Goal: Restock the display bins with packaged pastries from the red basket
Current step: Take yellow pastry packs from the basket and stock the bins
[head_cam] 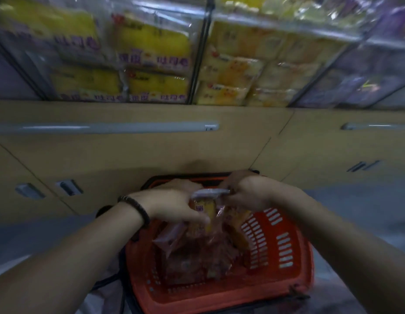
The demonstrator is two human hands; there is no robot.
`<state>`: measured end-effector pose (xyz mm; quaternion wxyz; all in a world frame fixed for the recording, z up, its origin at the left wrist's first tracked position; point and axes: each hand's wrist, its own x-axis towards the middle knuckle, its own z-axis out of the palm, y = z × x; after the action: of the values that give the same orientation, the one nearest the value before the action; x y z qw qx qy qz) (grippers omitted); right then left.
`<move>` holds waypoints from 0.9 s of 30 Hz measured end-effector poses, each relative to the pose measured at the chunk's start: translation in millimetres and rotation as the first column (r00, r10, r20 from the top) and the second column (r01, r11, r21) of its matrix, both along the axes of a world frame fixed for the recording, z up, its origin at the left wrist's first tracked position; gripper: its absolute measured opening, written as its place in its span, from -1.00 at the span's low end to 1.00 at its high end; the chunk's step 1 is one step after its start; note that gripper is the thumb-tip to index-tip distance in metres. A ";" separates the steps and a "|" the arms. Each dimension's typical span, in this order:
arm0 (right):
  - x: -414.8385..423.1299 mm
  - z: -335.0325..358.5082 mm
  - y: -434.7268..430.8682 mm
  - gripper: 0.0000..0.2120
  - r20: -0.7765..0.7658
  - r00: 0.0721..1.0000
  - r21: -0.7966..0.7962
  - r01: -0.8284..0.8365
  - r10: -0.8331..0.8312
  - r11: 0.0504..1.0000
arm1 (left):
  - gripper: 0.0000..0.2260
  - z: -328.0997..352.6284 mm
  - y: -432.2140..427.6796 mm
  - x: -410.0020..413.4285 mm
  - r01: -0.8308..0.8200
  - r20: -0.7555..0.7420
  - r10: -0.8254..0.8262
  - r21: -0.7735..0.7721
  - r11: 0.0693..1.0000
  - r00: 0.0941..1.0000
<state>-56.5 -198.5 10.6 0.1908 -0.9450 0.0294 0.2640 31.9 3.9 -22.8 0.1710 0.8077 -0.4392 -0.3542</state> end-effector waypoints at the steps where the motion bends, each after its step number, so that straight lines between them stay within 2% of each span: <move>1: -6.6 9.6 -2.9 -0.81 0.019 1.000 0.006 0.022 -0.022 1.000 | -0.74 2.0 -0.7 -1.4 -0.048 -0.036 0.046 -0.083 0.995 0.998; 3: -19.7 20.5 -11.0 -0.76 0.093 0.988 0.088 0.114 -0.122 0.990 | -0.84 6.7 -0.5 -2.7 -0.135 -0.153 0.107 -0.185 0.973 0.982; 5: -35.4 24.9 -19.3 -0.74 0.165 0.956 0.216 0.206 -0.244 0.954 | -0.85 11.1 0.8 -4.9 -0.243 -0.241 0.187 -0.229 0.943 0.952; 7: -51.9 19.0 -29.7 -0.77 0.203 0.870 0.391 0.348 -0.449 0.852 | -0.82 12.1 2.6 -5.3 -0.404 -0.360 0.301 -0.258 0.878 0.883; 9: -65.7 7.7 -40.6 -0.74 0.123 0.738 0.602 0.476 -0.663 0.642 | -0.73 14.8 5.2 -4.6 -0.557 -0.510 0.385 -0.240 0.795 0.769; 11: -72.8 0.3 -49.3 -0.74 -0.023 0.649 0.736 0.526 -0.760 0.427 | -0.67 16.9 8.3 -1.6 -0.670 -0.601 0.435 -0.238 0.703 0.670; 15: -75.3 3.8 -49.9 -0.74 -0.158 0.595 0.878 0.450 -0.788 0.163 | -0.59 16.9 7.9 -4.9 -0.816 -0.746 0.452 -0.209 0.539 0.490; 18: -71.8 11.2 -37.3 -0.81 -0.348 0.562 0.920 0.360 -0.750 -0.157 | -0.62 15.6 1.6 -14.8 -0.874 -0.807 0.444 -0.172 0.454 0.390; 20: -65.2 8.5 -24.2 -0.70 -0.380 0.477 0.923 0.256 -0.793 -0.288 | -0.64 17.1 -5.2 -24.2 -0.886 -0.832 0.424 -0.158 0.436 0.357; 21: -61.6 6.7 -17.2 -0.70 -0.364 0.397 0.930 0.211 -0.843 -0.303 | -0.63 18.5 -9.2 -27.8 -0.890 -0.841 0.414 -0.157 0.429 0.348; 22: -58.9 4.2 -10.3 -0.71 -0.322 0.316 0.942 0.201 -0.892 -0.269 | -0.64 21.2 -13.2 -31.8 -0.892 -0.844 0.413 -0.154 0.425 0.343; 24: -56.4 -3.9 0.7 -0.68 -0.137 0.215 0.956 0.283 -0.967 -0.073 | -0.71 24.4 -19.6 -37.5 -0.894 -0.841 0.419 -0.154 0.421 0.342; 26: -57.0 -9.1 6.4 -0.66 0.073 0.224 0.923 0.355 -0.972 0.151 | -0.75 21.4 -22.5 -39.3 -0.900 -0.836 0.430 -0.160 0.405 0.342; 27: -57.5 -9.5 6.6 -0.63 0.125 0.249 0.898 0.383 -0.960 0.216 | -0.74 20.1 -23.0 -41.0 -0.900 -0.834 0.428 -0.170 0.401 0.348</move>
<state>-114.0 -191.9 1.0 0.6404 -0.6575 0.3087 -0.2496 -9.0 -19.1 -2.7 0.7070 0.6180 -0.0284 -0.3427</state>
